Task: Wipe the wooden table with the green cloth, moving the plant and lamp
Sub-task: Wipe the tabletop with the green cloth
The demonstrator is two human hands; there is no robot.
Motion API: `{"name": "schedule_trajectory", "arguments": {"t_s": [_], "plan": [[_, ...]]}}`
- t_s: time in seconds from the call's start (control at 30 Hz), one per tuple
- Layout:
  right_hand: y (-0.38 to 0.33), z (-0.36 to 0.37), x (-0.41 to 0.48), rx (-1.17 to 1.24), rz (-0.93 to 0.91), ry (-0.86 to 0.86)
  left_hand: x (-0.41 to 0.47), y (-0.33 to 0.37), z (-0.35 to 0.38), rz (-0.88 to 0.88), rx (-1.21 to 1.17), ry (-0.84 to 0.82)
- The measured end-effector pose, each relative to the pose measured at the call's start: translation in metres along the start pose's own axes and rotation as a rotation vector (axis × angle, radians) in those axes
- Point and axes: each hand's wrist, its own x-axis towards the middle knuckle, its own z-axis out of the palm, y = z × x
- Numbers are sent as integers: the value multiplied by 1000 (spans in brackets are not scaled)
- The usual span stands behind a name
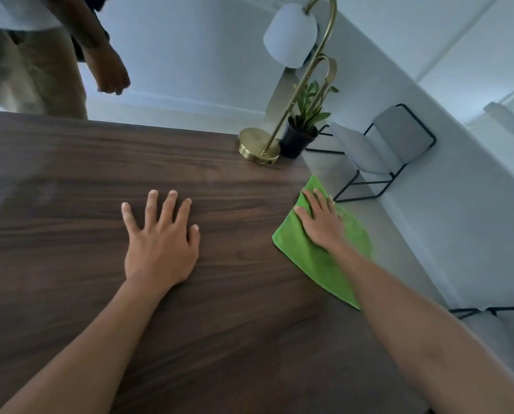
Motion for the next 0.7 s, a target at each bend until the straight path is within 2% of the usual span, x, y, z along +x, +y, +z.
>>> {"name": "schedule_trajectory", "arguments": {"t_s": [0.1,0.23,0.3,0.37,0.43,0.53,0.7], "plan": [[-41,4,22,15,1,-20,5,5,-2,-2,45,-16],[-84,20,-28,-57,-278,-31,14,30,-3,-73,74,-65],[-75,27,-86,-80,-434,-1,12,38,2,-111,72,-85],[-40,31,-138,-77,-509,5,10,36,7,-86,80,-63],[10,27,-152,-80,-436,6,10,32,7,-59,55,-43],[54,13,-106,-64,-238,4,12,31,5,-45,46,-40],[14,10,-22,-3,-61,31,7,27,5,69,25,-52]]}}
